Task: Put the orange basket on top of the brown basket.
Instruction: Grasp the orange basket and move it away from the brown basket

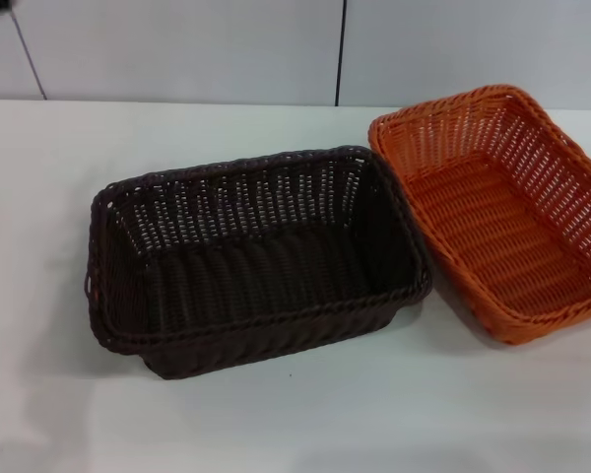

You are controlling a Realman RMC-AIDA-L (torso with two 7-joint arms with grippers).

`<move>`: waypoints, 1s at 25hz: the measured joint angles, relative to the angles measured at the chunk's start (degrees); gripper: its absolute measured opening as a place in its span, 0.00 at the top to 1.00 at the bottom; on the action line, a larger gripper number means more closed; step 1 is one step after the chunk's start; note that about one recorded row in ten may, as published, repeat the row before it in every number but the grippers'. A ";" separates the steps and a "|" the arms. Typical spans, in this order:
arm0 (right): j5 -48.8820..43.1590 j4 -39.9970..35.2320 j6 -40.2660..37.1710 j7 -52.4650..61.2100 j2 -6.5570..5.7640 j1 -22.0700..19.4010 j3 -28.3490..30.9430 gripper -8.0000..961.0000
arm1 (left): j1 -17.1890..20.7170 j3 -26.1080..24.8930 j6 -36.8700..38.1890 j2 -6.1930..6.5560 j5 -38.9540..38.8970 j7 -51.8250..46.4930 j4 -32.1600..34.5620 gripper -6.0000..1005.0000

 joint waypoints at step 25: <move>-30.71 71.98 119.31 -2.67 -7.08 5.60 29.13 0.13 | 0.59 -9.52 -5.98 -0.23 -0.11 -19.89 29.21 0.20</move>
